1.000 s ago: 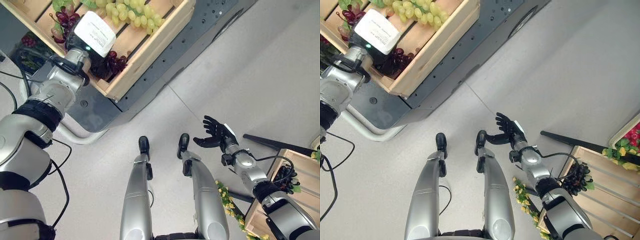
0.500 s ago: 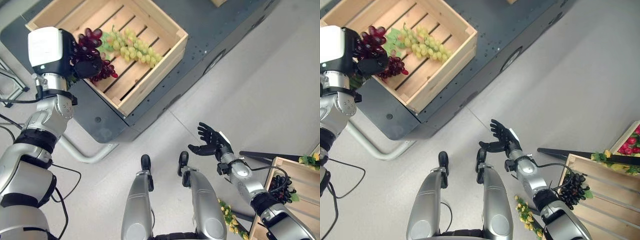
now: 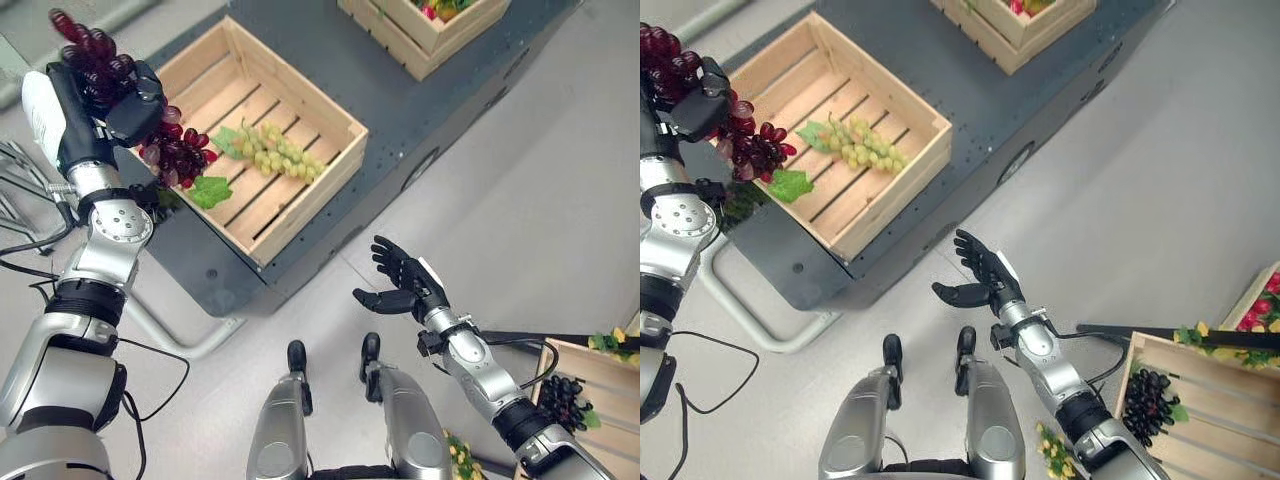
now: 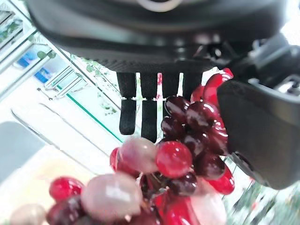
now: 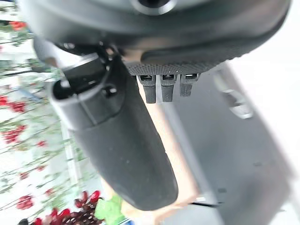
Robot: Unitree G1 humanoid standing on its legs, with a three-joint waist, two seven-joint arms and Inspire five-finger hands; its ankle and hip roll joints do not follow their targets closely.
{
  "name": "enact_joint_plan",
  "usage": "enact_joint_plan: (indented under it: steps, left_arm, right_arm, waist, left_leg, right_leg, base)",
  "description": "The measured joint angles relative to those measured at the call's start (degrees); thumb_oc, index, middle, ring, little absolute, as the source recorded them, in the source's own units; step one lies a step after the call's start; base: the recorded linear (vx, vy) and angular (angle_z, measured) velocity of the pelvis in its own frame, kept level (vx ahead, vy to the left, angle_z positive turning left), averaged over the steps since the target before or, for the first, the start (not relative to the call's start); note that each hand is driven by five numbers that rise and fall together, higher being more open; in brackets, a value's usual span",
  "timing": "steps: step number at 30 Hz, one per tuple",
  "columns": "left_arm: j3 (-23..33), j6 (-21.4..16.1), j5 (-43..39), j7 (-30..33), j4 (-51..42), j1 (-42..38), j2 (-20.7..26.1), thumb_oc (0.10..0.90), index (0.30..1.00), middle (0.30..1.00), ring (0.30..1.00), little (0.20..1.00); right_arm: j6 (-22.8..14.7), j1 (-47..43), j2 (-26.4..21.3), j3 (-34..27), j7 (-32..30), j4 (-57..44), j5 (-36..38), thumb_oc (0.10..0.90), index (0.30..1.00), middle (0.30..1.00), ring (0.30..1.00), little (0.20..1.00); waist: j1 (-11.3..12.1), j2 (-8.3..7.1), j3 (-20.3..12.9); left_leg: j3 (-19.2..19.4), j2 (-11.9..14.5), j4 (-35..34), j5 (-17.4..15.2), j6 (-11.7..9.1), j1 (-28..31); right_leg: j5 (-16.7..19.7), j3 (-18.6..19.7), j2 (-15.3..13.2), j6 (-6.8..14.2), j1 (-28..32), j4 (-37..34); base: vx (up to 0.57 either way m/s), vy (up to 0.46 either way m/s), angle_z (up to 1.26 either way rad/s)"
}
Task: Pick up the fruits from the basket on one side to the basket on the other side
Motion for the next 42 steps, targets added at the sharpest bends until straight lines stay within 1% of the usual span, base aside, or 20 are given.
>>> enact_joint_plan:
  steps: [2,3,6,9,10,11,12,14,15,18,20,22,24,27,29,30,32,34,36,42]
  left_arm:
    - [2.2,-0.52,-2.73,-1.31,-2.09,0.42,-0.86,0.4,0.3,0.3,0.3,0.3]
    - [3.39,-0.59,-4.11,-2.63,-3.08,0.77,-1.86,0.4,0.3,0.3,0.3,0.3]
    - [3.76,-0.96,-6.12,-5.62,-5.38,0.9,-3.14,0.4,0.3,0.3,0.3,0.3]
    - [3.77,-1.37,-6.64,-8.34,-7.16,0.86,-3.2,0.4,0.3,0.3,0.3,0.3]
    - [3.77,-1.52,-7.11,-9.6,-7.82,0.84,-3.23,0.4,0.3,0.3,0.3,0.3]
    - [3.76,-1.53,-7.14,-10.26,-8.02,0.84,-3.24,0.4,0.3,0.3,0.3,0.3]
    - [3.62,-1.51,-7.39,-11.59,-8.11,0.78,-3.4,0.4,0.3,0.3,0.3,0.3]
    - [3.17,-1.52,-8.18,-14.13,-8.16,0.82,-4.45,0.4,0.3,0.3,0.3,0.3]
    - [3.13,-1.52,-8.46,-15.54,-8.21,0.82,-5.29,0.4,0.3,0.3,0.3,0.3]
    - [2.86,-1.48,-9.44,-18.53,-8.16,0.59,-5.75,0.4,0.3,0.3,0.3,0.3]
    - [1.11,-1.37,-9.47,-22.38,-7.9,-0.08,-5.73,0.4,0.3,0.3,0.3,0.3]
    - [-1.05,-0.67,-9.45,-25.72,-7.89,-0.62,-5.74,0.4,0.3,0.3,0.3,0.3]
    - [-3.72,0.43,-9.41,-28.61,-7.74,-1.56,-5.74,0.4,0.3,0.3,0.3,0.3]
    - [-5.85,0.95,-9.42,-31.63,-7.75,-2.09,-5.78,0.4,0.3,0.3,0.3,0.3]
    - [-6.11,1.48,-9.42,-32.76,-7.76,-2.38,-5.9,0.4,0.3,0.3,0.3,0.3]
    - [-6.15,1.51,-9.42,-33.49,-7.77,-2.69,-5.9,0.4,0.3,0.3,0.3,0.3]
    - [-6.26,1.53,-9.48,-34.18,-7.83,-3.21,-5.9,0.4,0.3,0.3,0.3,0.3]
    - [-7.21,2.76,-9.65,-34.79,-7.73,-4.92,-5.91,0.4,0.3,0.3,0.3,0.3]
    - [-7.43,3.24,-10.59,-34.99,-7.72,-5.04,-5.96,0.4,0.3,0.3,0.3,0.3]
    - [-8.1,4.55,-11.63,-35.82,-7.72,-5.04,-6.51,0.4,0.3,0.3,0.3,0.3]
  right_arm:
    - [0.2,-0.09,-0.3,0.01,0.02,-2.24,-0.03,0.8,0.9,0.9,0.9,0.9]
    - [0.45,0.15,-0.36,0.04,0.05,-3.96,-0.06,0.8,0.9,0.9,0.9,0.9]
    - [0.77,-0.54,-1.88,-0.02,0.72,-8.11,0.06,0.8,0.9,0.9,0.9,0.9]
    - [0.92,-2.68,-3.05,-0.07,1.8,-11.14,0.06,0.8,0.9,0.9,0.9,0.9]
    - [1.54,-4.53,-3.66,-0.08,2.09,-12.41,0.1,0.8,0.9,0.9,0.9,0.9]
    - [1.63,-5.44,-3.81,-0.09,2.19,-12.85,0.12,0.8,0.9,0.9,0.9,0.9]
    - [2.65,-7.07,-4.01,-0.12,2.22,-13.45,0.19,0.8,0.9,0.9,0.9,0.9]
    - [3.4,-9.53,-3.95,-0.21,2.27,-14.18,0.51,0.8,0.9,0.9,0.9,0.9]
    - [3.76,-11.49,-3.49,-0.22,2.32,-14.33,0.71,0.8,0.9,0.9,0.9,0.9]
    - [6.99,-16.08,-3.16,0.24,3.09,-14.78,3.18,0.8,0.9,0.9,0.9,0.9]
    - [8.86,-19.86,-3.22,0.23,3.52,-14.78,4.87,0.8,0.9,0.9,0.9,0.9]
    - [9.72,-21.99,-3.3,0.27,3.5,-14.79,4.86,0.8,0.9,0.9,0.9,0.9]
    - [11.27,-24.31,-3.61,0.35,3.33,-14.74,4.86,0.8,0.9,0.9,0.9,0.9]
    - [12.24,-27.22,-3.37,0.53,3.13,-14.73,4.88,0.8,0.9,0.9,0.9,0.9]
    - [13.62,-29.06,-3.06,0.66,3.08,-14.64,6.07,0.8,0.9,0.9,0.9,0.9]
    - [14.19,-29.98,-2.67,0.66,3.08,-14.44,8.05,0.8,0.9,0.9,0.9,0.9]
    - [14.57,-30.48,-1.73,0.67,3.09,-13.88,10.54,0.8,0.9,0.9,0.9,0.9]
    - [14.87,-30.71,-0.64,0.58,3.04,-12.26,14.05,0.8,0.9,0.9,0.9,0.9]
    - [15.11,-31.02,-0.41,0.59,3.06,-11.71,16.16,0.8,0.9,0.9,0.9,0.9]
    - [17.42,-31.91,0.51,0.59,3.12,-7.57,18.73,0.8,0.9,0.9,0.9,0.9]
  waist:
    - [0.1,0.9,0.01]
    - [0.04,1.57,-0.54]
    - [0.12,3.38,-2.03]
    - [0.12,4.21,-3.15]
    - [0.14,4.55,-3.44]
    - [0.14,4.61,-3.47]
    - [0.09,4.68,-3.45]
    - [0.13,4.73,-4.93]
    - [0.16,4.86,-6.6]
    - [0.49,4.91,-6.82]
    - [0.88,4.97,-6.85]
    - [1.22,4.98,-6.85]
    - [1.62,4.98,-6.85]
    - [1.88,4.97,-6.85]
    - [2.07,4.97,-6.85]
    - [2.3,4.97,-6.85]
    - [2.63,4.97,-6.85]
    - [3.19,4.97,-6.85]
    - [3.22,4.97,-6.85]
    - [3.4,4.95,-6.86]
  left_leg:
    - [0.04,-0.06,-2.88,0.38,0.09,3.48]
    - [0.0,-0.14,-5.48,0.79,0.05,6.38]
    - [-0.1,-0.23,-8.19,0.86,0.11,9.57]
    - [-0.2,-0.29,-10.01,0.86,0.11,11.46]
    - [-0.23,-0.39,-10.42,0.87,0.1,12.17]
    - [-0.24,-0.38,-10.82,0.87,0.09,12.64]
    - [-0.23,-0.37,-11.56,0.9,0.05,13.97]
    - [-0.41,-0.32,-12.86,0.93,0.01,15.09]
    - [-0.43,-0.3,-13.72,1.05,-0.18,14.95]
    - [-0.49,-0.27,-13.74,1.22,-0.42,15.55]
    - [-0.61,-0.28,-13.74,1.25,-0.47,15.7]
    - [-1.04,-0.33,-13.86,1.25,-0.47,15.71]
    - [-1.84,-0.35,-13.93,1.25,-0.47,15.71]
    - [-1.98,-0.35,-13.93,1.26,-0.46,15.74]
    - [-1.98,-0.27,-13.93,1.34,-0.38,15.84]
    - [-1.99,-0.25,-13.93,1.39,-0.4,15.89]
    - [-1.99,-0.21,-13.93,1.44,-0.46,16.05]
    - [-2.02,-0.19,-13.93,1.47,-0.5,16.23]
    - [-2.04,-0.19,-13.92,1.49,-0.51,16.37]
    - [-2.44,-0.2,-13.93,1.49,-0.5,16.89]
  right_leg:
    - [0.4,-0.1,0.29,0.39,3.32,-2.61]
    - [0.76,-0.17,0.63,0.73,6.14,-5.02]
    - [1.4,-0.13,1.04,1.34,10.04,-9.08]
    - [1.79,-0.28,1.31,1.55,12.27,-11.53]
    - [1.9,-0.3,1.3,1.62,13.19,-12.41]
    - [1.96,-0.33,1.34,1.7,13.8,-13.01]
    - [2.1,-0.74,1.43,1.8,15.26,-14.01]
    - [2.28,-1.08,1.72,1.96,16.78,-15.93]
    - [3.07,-1.04,2.01,1.89,16.91,-17.58]
    - [3.26,-1.16,2.04,1.83,17.82,-18.02]
    - [3.25,-1.28,2.02,1.81,18.07,-18.02]
    - [3.25,-1.43,1.99,1.81,18.11,-18.02]
    - [3.25,-1.64,1.96,1.81,18.19,-18.02]
    - [3.25,-1.74,2.01,1.81,18.32,-18.02]
    - [3.25,-1.79,2.03,1.82,18.43,-18.02]
    - [3.25,-1.8,2.09,1.82,18.49,-18.02]
    - [3.25,-1.81,2.15,1.82,18.65,-18.02]
    - [3.26,-1.85,2.2,1.81,18.84,-18.02]
    - [3.27,-1.94,2.17,1.8,19.02,-18.02]
    - [3.27,-2.7,2.11,1.8,19.8,-18.02]
  base:
    - [0.13,-0.057,0.02]
    - [0.07,-0.06,0.03]
    - [0.09,-0.1,0.04]
    - [0.07,-0.094,0.03]
    - [0.07,-0.116,0.01]
    - [0.05,-0.098,0.01]
    - [0.04,-0.07,0.04]
    - [0.04,-0.088,0.04]
    - [0.02,-0.117,0.02]
    - [0.01,-0.101,0.02]
    - [0.0,-0.095,0.03]
    - [-0.01,-0.097,0.06]
    - [0.0,-0.072,0.07]
    - [0.0,-0.058,0.05]
    - [0.01,-0.058,0.02]
    - [0.01,-0.066,-0.01]
    - [0.01,-0.047,-0.01]
    - [0.01,-0.035,0.01]
    - [0.0,0.0,0.0]
    - [0.01,-0.01,0.04]
